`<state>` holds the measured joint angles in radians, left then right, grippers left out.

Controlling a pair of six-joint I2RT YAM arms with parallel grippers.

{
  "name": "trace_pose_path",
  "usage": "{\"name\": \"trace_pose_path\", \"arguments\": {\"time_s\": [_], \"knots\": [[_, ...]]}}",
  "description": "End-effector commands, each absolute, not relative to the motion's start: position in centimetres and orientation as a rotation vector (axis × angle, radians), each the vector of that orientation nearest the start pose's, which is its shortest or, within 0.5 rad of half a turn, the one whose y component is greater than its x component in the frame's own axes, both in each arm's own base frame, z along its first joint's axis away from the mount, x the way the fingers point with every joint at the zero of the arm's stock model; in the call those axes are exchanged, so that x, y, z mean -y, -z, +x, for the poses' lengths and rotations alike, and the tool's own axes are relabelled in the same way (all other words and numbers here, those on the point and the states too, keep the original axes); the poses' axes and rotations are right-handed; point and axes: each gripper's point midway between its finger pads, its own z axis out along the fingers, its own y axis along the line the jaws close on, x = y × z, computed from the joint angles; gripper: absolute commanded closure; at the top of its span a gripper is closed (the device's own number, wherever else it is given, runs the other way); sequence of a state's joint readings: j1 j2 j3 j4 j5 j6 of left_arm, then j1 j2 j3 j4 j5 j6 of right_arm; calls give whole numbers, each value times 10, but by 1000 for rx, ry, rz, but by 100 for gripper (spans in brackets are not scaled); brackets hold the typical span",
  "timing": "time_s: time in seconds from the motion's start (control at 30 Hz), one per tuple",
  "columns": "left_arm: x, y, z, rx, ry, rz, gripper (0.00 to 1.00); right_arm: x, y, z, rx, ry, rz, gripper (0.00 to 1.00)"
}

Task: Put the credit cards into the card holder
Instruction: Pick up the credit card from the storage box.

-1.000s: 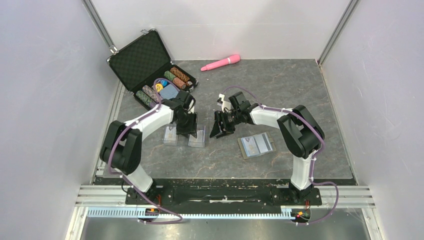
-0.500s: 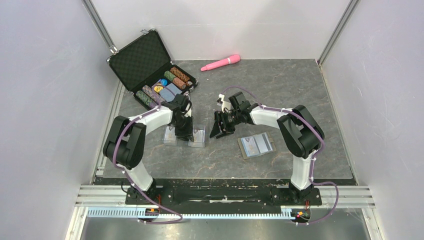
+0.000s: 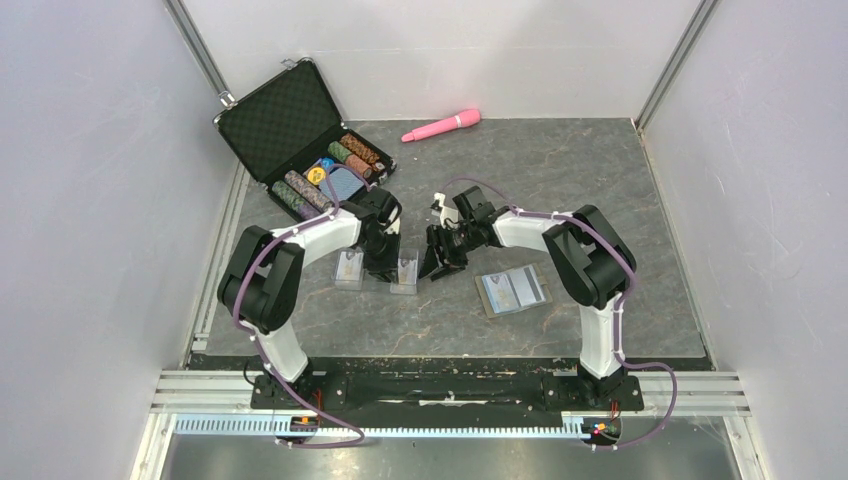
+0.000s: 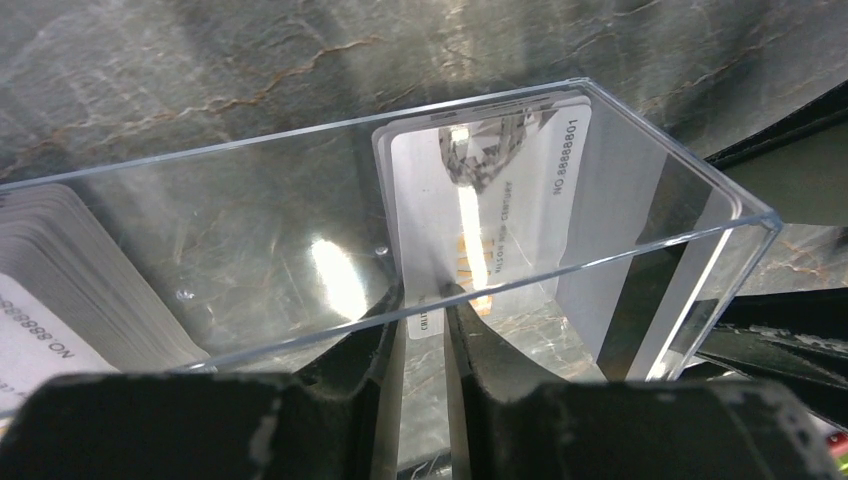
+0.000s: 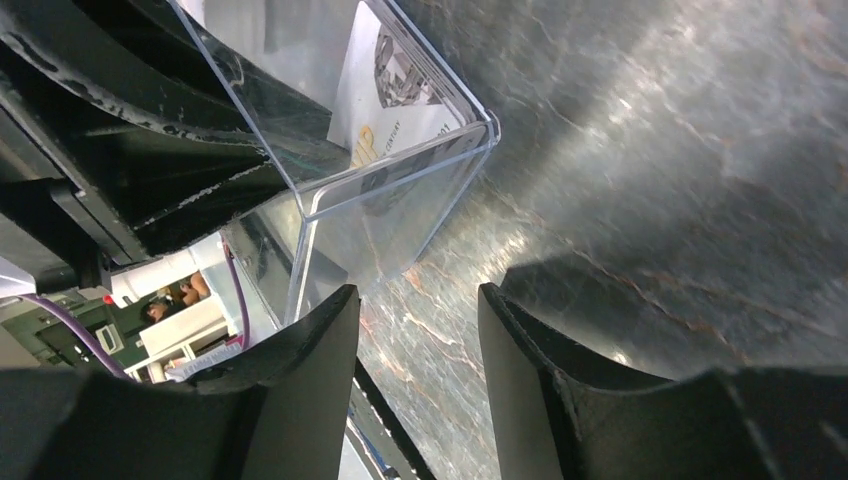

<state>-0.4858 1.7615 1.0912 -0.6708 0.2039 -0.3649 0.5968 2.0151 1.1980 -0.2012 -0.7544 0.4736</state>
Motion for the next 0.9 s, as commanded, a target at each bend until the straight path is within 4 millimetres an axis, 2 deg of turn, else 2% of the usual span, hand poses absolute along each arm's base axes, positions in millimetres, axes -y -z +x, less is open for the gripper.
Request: {"name": "trace_pose_path", "arguments": {"time_s": [0.0, 0.3, 0.63, 0.87], "knots": [[195, -31, 266, -2946, 391, 255, 73, -376, -59, 272, -2608, -1429, -566, 51], [194, -34, 267, -2950, 313, 320, 72, -373, -56, 268, -2619, -1428, -569, 52], [192, -47, 273, -2926, 192, 416, 74, -373, -55, 267, -2623, -1425, -570, 52], [193, -38, 267, -2957, 164, 481, 69, -372, -54, 266, -2624, -1426, -571, 52]]}}
